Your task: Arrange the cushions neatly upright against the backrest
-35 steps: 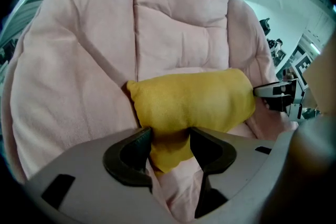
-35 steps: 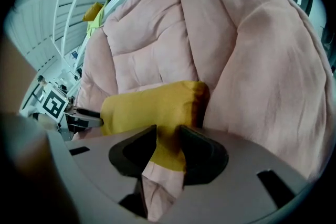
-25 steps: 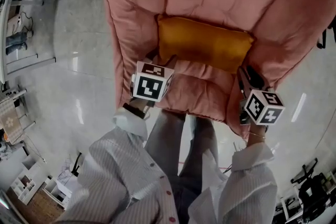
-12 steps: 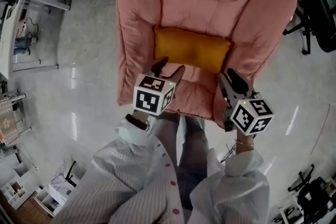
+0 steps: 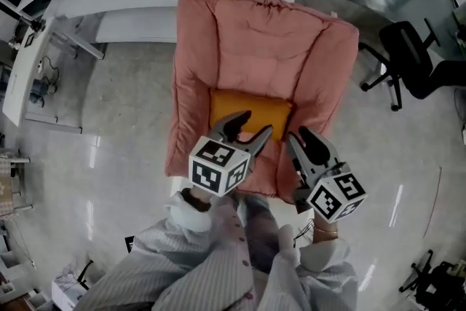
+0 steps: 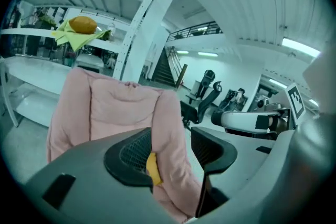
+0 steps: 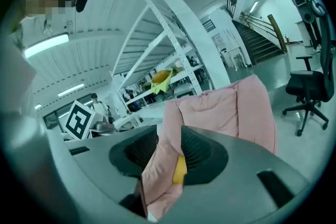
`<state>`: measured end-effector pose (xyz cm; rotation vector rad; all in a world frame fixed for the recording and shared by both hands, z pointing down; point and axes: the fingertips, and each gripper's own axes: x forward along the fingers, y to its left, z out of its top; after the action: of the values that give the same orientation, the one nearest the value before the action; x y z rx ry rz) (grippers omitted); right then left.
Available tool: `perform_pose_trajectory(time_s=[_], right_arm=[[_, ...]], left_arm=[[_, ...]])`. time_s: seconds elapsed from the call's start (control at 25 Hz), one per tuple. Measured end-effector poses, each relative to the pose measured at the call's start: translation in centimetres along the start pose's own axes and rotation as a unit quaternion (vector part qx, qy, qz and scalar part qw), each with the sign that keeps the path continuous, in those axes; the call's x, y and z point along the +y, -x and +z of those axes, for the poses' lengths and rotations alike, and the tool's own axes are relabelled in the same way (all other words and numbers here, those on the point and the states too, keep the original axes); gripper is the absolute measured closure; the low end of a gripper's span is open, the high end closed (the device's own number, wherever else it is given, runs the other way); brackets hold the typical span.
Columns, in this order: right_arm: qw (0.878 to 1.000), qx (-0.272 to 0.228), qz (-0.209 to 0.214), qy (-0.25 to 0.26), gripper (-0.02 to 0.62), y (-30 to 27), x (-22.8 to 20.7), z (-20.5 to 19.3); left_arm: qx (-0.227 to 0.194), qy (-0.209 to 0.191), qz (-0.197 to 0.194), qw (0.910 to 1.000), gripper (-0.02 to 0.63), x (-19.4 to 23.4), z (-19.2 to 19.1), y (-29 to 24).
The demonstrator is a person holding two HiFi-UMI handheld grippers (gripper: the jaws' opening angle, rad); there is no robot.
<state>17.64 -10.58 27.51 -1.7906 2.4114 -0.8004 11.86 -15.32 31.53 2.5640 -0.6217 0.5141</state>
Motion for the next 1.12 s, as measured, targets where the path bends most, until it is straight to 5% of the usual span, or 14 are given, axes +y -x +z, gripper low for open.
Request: perform_pose_trajectory(time_s=[0.48,0.76,1.12], right_arm=[[0.987,-0.148,0.006,0.068,0.489,9.2,6.7,12.0],[0.982,-0.163,-0.016,0.091,0.556,12.9,7.9,14.0],[0.983,-0.150,-0.015,0.106,0.583,13.3,8.0,14.5]], left_arm=[[-0.141,-0.064,-0.096,0.9833,0.426,-11.1,12.3,7.0],[-0.167,-0.090,-0.112,0.9754,0.568,-14.8,14.7,9.0],[-0.168,-0.093,-0.128,0.9729,0.595,-15.7,15.5,8.9]])
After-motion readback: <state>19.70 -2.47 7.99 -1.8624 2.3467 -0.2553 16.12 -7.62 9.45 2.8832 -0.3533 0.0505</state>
